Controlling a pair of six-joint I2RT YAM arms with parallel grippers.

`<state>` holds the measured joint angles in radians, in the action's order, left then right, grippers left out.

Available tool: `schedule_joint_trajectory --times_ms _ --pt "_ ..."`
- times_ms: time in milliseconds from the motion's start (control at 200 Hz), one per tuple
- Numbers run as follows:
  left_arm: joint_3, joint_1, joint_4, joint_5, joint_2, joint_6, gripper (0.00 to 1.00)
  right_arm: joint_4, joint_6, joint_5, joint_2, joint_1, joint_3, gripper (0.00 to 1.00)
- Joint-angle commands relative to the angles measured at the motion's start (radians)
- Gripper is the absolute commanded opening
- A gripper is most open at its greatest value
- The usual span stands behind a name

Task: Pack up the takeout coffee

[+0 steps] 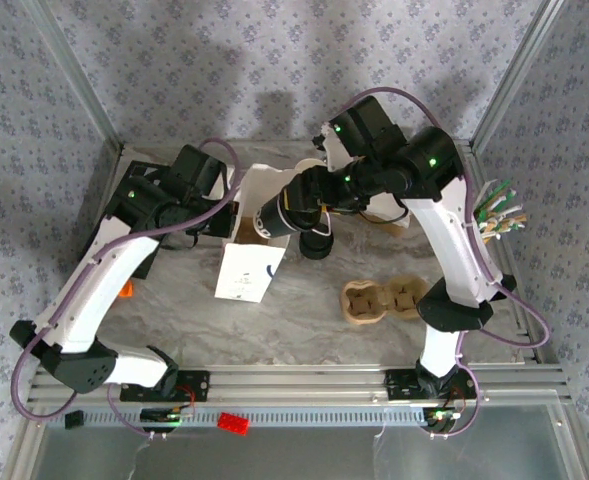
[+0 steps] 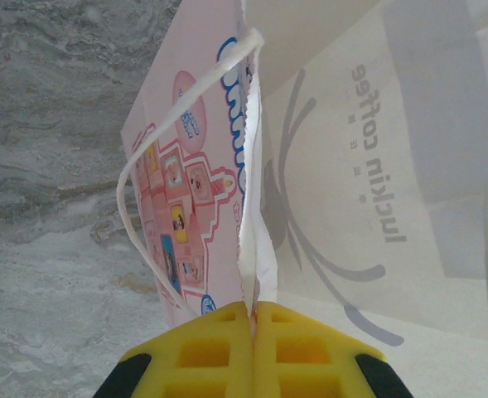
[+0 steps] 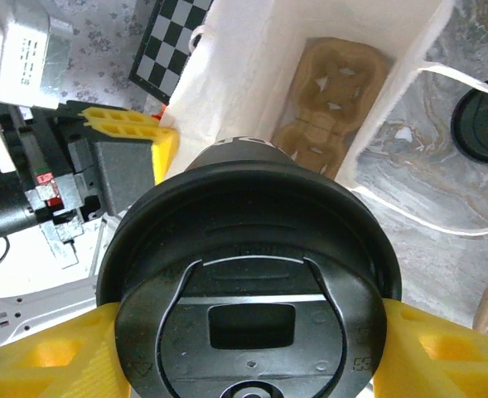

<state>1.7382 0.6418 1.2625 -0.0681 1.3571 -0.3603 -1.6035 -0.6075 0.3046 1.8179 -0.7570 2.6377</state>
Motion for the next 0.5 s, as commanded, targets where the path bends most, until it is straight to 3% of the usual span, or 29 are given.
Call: schedule_joint_trajectory --times_ms 0,495 --pt "0.046 0.005 0.018 -0.001 0.005 -0.024 0.00 -0.051 -0.014 0.030 0.004 -0.001 0.028 0.62" --pt "-0.008 0.087 -0.068 -0.034 -0.053 -0.257 0.00 -0.104 -0.101 -0.081 0.136 -0.044 0.028 0.62"
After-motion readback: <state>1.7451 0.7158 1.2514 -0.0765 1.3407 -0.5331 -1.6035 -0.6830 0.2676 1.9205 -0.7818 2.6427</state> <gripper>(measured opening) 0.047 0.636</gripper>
